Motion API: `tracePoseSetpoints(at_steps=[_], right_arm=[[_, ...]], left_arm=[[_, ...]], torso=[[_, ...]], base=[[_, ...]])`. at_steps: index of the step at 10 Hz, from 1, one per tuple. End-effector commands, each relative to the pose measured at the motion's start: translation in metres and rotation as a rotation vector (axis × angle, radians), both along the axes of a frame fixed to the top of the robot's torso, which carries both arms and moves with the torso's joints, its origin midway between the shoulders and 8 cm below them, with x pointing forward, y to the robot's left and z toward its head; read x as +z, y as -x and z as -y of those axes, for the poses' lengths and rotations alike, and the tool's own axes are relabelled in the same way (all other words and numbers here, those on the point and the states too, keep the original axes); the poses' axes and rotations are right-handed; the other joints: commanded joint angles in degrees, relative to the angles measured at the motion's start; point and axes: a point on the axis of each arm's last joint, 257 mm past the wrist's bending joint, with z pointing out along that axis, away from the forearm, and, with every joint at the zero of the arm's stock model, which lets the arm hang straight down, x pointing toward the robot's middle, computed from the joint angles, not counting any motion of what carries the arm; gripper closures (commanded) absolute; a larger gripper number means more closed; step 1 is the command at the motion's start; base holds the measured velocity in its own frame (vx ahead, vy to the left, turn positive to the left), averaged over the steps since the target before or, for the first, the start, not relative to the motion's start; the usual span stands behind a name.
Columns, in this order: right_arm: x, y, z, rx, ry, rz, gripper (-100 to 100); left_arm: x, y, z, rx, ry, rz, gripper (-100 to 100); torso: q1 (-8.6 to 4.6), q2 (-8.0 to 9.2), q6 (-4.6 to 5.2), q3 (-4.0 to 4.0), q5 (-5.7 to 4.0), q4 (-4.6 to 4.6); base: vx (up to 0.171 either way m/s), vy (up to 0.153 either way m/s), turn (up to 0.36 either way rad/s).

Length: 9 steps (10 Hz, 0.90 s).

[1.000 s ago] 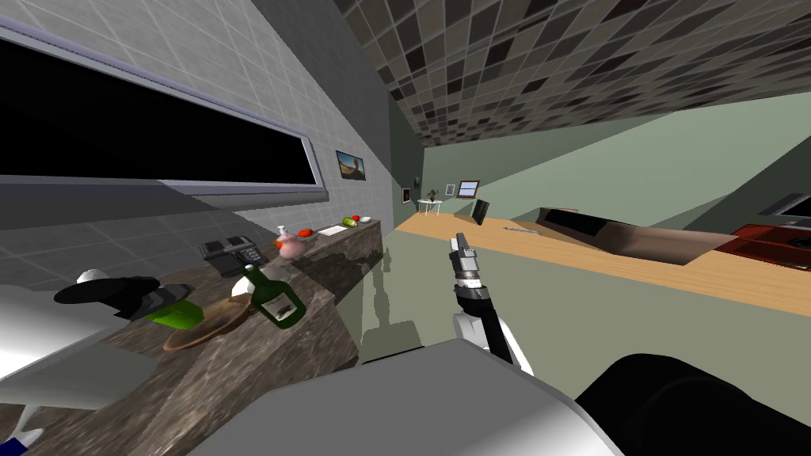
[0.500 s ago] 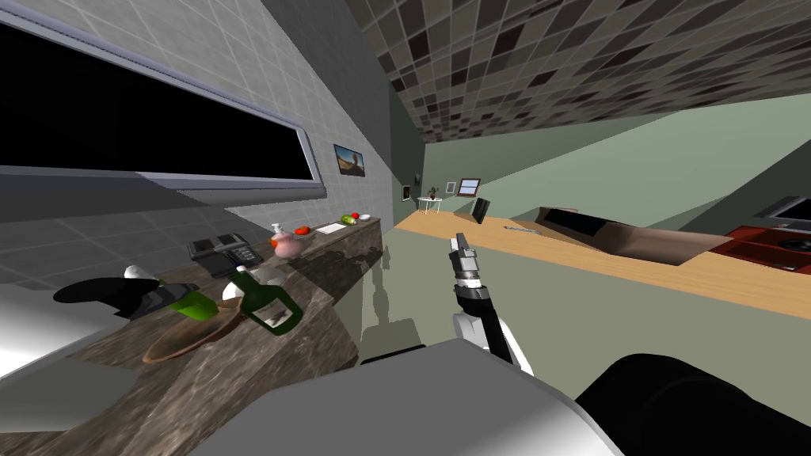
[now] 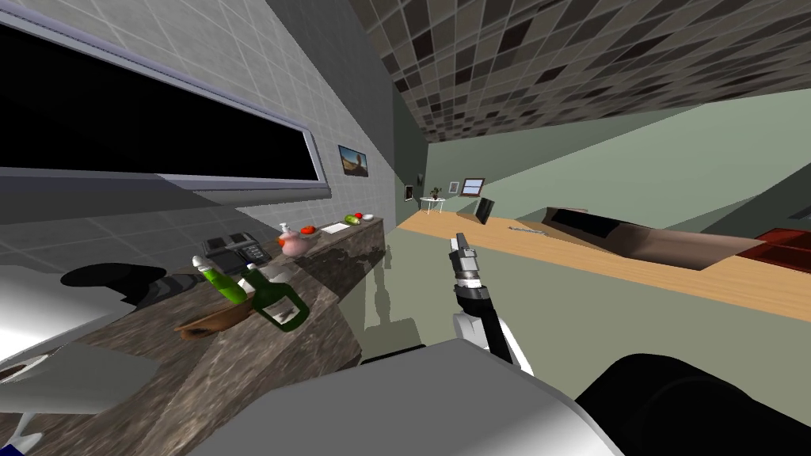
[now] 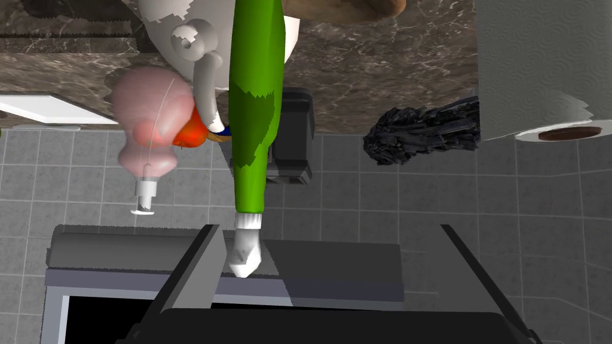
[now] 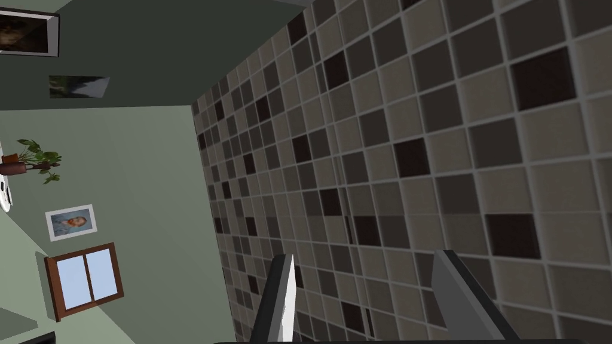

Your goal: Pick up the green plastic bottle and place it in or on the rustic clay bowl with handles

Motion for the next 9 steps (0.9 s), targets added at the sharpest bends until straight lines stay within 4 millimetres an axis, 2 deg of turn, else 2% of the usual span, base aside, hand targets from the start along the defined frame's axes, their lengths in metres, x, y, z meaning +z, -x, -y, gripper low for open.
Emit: tracePoseSetpoints(at_steps=[1, 3, 5, 6, 7, 9], right_arm=[[0.0, 0.0, 0.0, 0.0, 0.0, 0.0, 0], [0.0, 0.0, 0.0, 0.0, 0.0, 0.0, 0], [0.0, 0.0, 0.0, 0.0, 0.0, 0.0, 0], [0.0, 0.0, 0.0, 0.0, 0.0, 0.0, 0], [0.0, 0.0, 0.0, 0.0, 0.0, 0.0, 0], [0.0, 0.0, 0.0, 0.0, 0.0, 0.0, 0]], left_arm=[[0.009, -0.004, 0.01, -0.008, 0.0, -0.001, -100], [0.024, -0.011, 0.026, -0.024, 0.001, -0.003, -100], [0.028, -0.013, 0.031, -0.03, 0.001, -0.004, -100], [0.026, -0.013, 0.028, -0.026, 0.002, -0.002, -100], [0.027, -0.013, 0.028, -0.026, 0.002, -0.003, 0], [0.026, -0.013, 0.028, -0.026, 0.002, -0.003, 0]], torso=[[0.0, 0.0, 0.0, 0.0, 0.0, 0.0], [0.0, 0.06, 0.0, 0.03, 0.0, 0.01], [-0.07, 0.04, 0.01, 0.02, 0.0, 0.0], [-0.11, 0.04, 0.0, 0.02, -0.02, 0.01], [-0.15, 0.04, 0.01, 0.02, -0.02, 0.0], [-0.19, 0.05, 0.01, 0.03, -0.03, 0.01]], base=[[-0.002, 0.047, 0.054], [-0.003, 0.054, 0.072], [0.006, 0.025, 0.023], [0.002, 0.009, 0.007], [0.0, 0.0, 0.0], [0.0, 0.0, 0.0]])
